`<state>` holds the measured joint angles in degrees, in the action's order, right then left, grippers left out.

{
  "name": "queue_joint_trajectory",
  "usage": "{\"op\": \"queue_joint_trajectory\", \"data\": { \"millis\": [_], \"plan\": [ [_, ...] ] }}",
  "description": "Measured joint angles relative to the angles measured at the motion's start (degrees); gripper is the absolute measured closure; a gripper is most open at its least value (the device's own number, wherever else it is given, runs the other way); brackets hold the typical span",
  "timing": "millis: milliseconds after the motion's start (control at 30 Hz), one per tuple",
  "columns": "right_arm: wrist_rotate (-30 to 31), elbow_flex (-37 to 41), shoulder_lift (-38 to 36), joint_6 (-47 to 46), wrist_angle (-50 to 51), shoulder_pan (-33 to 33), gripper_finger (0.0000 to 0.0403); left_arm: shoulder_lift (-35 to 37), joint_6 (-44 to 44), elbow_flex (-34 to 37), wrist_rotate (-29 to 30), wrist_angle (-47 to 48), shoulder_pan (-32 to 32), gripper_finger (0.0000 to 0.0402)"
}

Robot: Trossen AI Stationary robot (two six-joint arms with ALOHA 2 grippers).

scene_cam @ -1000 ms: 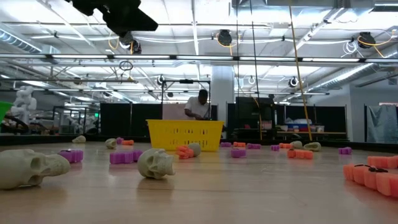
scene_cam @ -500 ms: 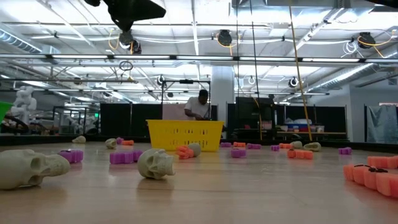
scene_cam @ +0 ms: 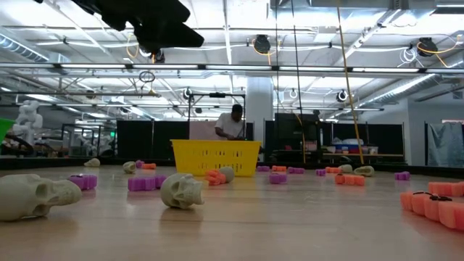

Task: Sort Halloween decoration
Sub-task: Put the orange skeleton toy in the blue basket

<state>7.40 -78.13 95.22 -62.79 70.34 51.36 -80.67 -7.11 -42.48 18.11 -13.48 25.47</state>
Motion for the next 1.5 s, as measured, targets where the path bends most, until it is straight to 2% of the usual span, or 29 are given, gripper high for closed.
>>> {"op": "queue_joint_trajectory", "data": {
  "millis": [633,767,1033,1200,1300,1500],
  "plan": [
    [-1.70,0.02,8.05,0.34,2.06,1.63,0.0372,-2.62,-0.09,0.00,0.17,-2.89,0.00,0.0132],
    [-1.44,0.02,8.06,-3.09,5.83,1.63,0.0344,-2.62,-0.09,0.00,0.17,-2.88,0.00,0.0132],
    [-1.35,0.02,8.08,-5.24,7.81,1.63,0.0248,-2.62,-0.09,0.00,0.17,-2.86,0.00,0.0132],
    [-1.19,-0.17,6.98,-6.90,7.95,1.63,0.0226,-2.62,-0.13,0.00,0.17,-2.84,0.00,0.0132],
    [3.48,-1.87,5.72,-9.85,7.88,1.63,0.0232,-2.62,-1.26,0.00,0.17,-2.81,0.00,0.0132],
    [18.00,-5.22,4.96,-10.93,7.00,1.50,0.0250,-2.62,-3.15,0.00,0.17,-2.44,0.00,0.0132]
  ]
}}
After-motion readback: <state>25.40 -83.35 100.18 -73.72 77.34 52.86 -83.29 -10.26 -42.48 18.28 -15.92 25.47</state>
